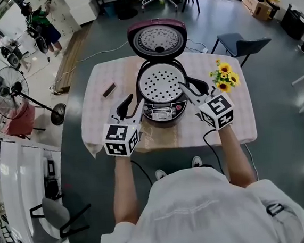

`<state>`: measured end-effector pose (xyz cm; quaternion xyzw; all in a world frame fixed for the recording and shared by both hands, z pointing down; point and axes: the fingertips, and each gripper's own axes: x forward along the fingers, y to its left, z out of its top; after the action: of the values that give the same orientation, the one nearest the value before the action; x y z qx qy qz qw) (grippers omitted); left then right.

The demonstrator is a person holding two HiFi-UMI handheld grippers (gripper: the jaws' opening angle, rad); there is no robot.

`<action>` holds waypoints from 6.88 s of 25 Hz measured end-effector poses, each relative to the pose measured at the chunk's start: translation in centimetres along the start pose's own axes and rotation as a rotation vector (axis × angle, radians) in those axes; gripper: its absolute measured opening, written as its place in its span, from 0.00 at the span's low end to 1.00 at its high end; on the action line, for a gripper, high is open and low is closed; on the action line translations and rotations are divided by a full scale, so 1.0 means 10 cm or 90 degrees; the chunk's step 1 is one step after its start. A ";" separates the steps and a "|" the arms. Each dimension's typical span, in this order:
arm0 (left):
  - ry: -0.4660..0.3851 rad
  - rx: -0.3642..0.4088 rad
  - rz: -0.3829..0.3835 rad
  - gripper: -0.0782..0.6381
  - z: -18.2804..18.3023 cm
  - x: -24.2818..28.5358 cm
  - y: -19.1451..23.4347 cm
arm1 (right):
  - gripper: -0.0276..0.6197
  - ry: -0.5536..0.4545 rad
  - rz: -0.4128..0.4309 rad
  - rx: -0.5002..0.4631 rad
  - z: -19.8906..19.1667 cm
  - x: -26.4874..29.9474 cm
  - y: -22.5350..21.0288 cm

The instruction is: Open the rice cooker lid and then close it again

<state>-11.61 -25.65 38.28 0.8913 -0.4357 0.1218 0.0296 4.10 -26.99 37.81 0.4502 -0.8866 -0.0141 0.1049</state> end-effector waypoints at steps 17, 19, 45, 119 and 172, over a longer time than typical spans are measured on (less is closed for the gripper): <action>-0.008 0.006 -0.028 0.33 0.00 -0.04 0.03 | 0.23 0.034 -0.071 -0.002 -0.09 -0.32 -0.13; -0.007 0.005 -0.033 0.33 -0.01 -0.07 0.07 | 0.23 0.037 -0.076 -0.004 -0.07 -0.31 -0.10; 0.009 0.103 -0.095 0.33 0.21 0.16 0.61 | 0.23 0.033 -0.139 0.057 -0.13 -0.17 -0.06; -0.002 0.366 -0.232 0.46 0.87 1.66 0.25 | 0.23 0.085 -0.146 0.115 -0.71 -0.31 -0.22; 0.177 0.243 -0.417 0.44 -1.01 0.88 -0.45 | 0.23 0.148 -0.106 0.159 -1.27 -0.63 0.69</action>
<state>-4.85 -28.01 50.41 0.9476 -0.0903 0.3038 -0.0407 4.74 -16.95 49.94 0.5300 -0.8232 0.1392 0.1484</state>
